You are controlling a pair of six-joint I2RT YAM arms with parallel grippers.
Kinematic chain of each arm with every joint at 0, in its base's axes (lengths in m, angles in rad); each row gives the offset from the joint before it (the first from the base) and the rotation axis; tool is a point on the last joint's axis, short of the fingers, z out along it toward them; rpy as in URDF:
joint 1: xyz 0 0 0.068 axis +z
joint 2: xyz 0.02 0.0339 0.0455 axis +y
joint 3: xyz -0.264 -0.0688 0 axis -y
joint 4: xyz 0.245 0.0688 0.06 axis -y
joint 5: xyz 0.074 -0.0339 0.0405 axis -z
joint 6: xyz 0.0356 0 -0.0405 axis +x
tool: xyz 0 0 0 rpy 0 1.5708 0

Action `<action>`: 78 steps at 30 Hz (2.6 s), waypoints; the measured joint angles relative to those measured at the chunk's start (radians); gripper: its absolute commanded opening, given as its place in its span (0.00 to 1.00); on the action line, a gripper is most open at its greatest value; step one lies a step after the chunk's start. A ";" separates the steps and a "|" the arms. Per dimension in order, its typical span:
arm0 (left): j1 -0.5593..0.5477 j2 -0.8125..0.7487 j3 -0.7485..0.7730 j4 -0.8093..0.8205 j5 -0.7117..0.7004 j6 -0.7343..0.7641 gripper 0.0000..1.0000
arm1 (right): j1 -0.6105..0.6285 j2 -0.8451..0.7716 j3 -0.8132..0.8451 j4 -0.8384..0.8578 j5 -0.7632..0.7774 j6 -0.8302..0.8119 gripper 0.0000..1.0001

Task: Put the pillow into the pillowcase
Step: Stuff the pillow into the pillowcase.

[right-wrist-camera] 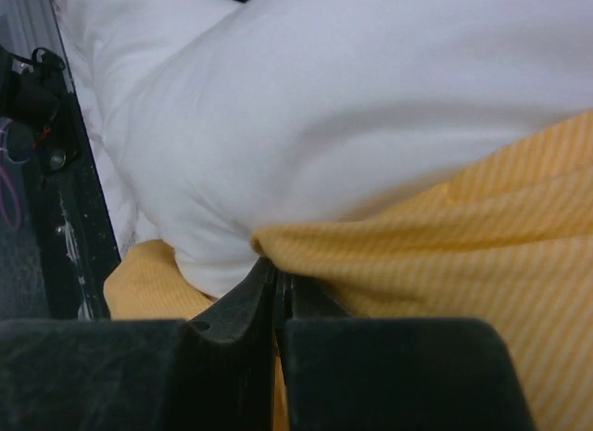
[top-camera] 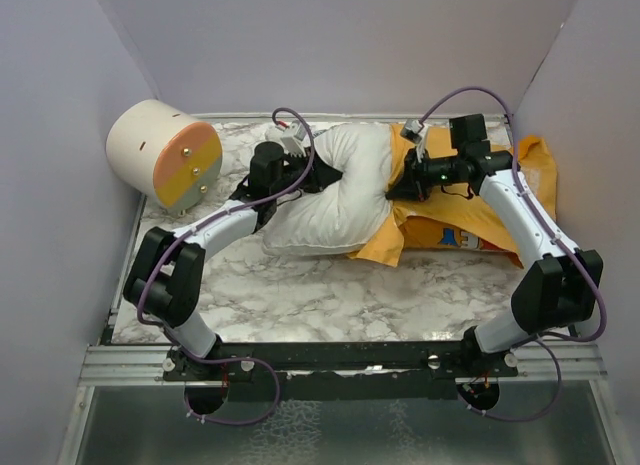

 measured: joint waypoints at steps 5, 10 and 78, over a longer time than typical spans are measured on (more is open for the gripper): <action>-0.025 -0.054 -0.069 -0.012 -0.021 0.063 0.72 | -0.097 0.000 -0.049 -0.005 -0.052 0.011 0.00; -0.052 -0.290 -0.100 -0.191 -0.095 0.232 0.83 | -0.124 0.002 -0.026 0.007 -0.058 -0.002 0.00; -0.068 -0.005 -0.100 0.381 0.341 -0.037 0.00 | 0.067 -0.111 0.183 0.042 -0.016 -0.058 0.56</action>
